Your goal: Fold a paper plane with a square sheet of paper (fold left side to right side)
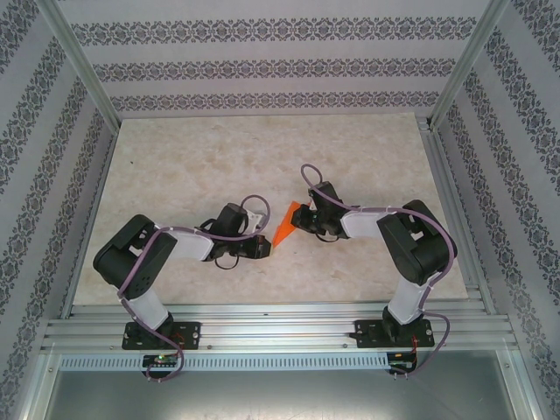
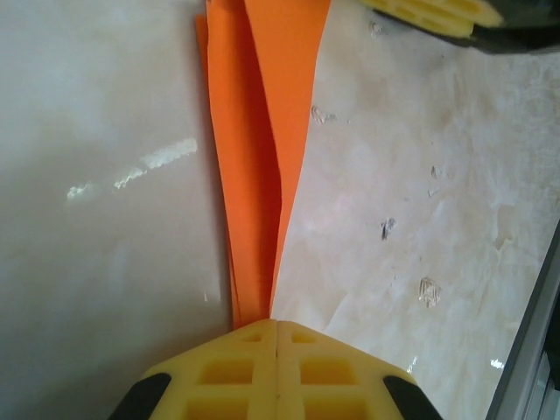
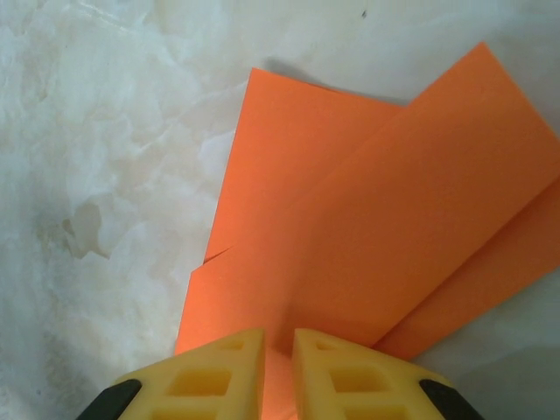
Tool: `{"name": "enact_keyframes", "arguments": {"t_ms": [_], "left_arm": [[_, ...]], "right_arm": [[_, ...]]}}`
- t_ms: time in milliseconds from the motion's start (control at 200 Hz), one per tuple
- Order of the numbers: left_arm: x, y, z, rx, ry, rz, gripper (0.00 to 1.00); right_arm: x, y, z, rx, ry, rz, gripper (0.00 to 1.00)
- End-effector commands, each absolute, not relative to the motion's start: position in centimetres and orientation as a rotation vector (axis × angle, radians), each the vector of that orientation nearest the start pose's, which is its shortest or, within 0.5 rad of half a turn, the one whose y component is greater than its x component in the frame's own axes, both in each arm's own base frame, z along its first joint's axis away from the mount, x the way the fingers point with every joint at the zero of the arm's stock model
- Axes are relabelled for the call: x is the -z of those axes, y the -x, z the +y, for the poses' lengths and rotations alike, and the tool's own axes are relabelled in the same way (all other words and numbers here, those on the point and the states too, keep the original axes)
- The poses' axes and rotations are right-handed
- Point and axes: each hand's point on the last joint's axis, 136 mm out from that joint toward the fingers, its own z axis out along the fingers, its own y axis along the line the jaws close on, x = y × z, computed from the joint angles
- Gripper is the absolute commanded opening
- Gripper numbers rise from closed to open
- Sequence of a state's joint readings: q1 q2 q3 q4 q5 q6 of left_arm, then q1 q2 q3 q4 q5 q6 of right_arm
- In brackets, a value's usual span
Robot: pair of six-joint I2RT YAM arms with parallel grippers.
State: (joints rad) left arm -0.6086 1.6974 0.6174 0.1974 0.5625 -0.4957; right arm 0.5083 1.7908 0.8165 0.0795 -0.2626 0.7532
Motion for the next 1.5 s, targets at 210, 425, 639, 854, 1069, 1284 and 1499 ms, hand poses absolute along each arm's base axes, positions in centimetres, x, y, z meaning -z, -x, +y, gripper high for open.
{"name": "enact_keyframes", "arguments": {"t_ms": [210, 425, 639, 854, 1069, 1284, 1499], "left_arm": [[0.3, -20.8, -23.2, 1.009, -0.279, 2.819, 0.0], [-7.4, -24.7, -26.9, 1.141, -0.413, 2.592, 0.02], [-9.3, -26.7, -32.2, 1.255, -0.552, 2.497, 0.01], [-5.3, -27.7, -32.6, 1.209, -0.52, 2.575, 0.0], [-1.4, -27.3, -31.3, 1.109, -0.478, 2.675, 0.0], [0.7, -26.4, -30.2, 1.062, -0.456, 2.729, 0.0], [1.2, -25.9, -29.8, 1.059, -0.444, 2.742, 0.0]], "right_arm": [[0.0, -34.4, 21.7, -0.701, -0.218, 2.65, 0.18], [-1.1, -34.9, 22.3, -0.715, -0.202, 2.628, 0.18], [-0.9, -34.7, 22.6, -0.746, -0.221, 2.622, 0.18], [-1.8, -34.8, 23.0, -0.791, -0.229, 2.605, 0.18], [-4.2, -35.1, 23.5, -0.85, -0.233, 2.547, 0.18], [-5.9, -32.8, 24.3, -0.924, -0.259, 2.528, 0.17], [-4.3, -30.2, 26.8, -1.024, -0.304, 2.546, 0.15]]}}
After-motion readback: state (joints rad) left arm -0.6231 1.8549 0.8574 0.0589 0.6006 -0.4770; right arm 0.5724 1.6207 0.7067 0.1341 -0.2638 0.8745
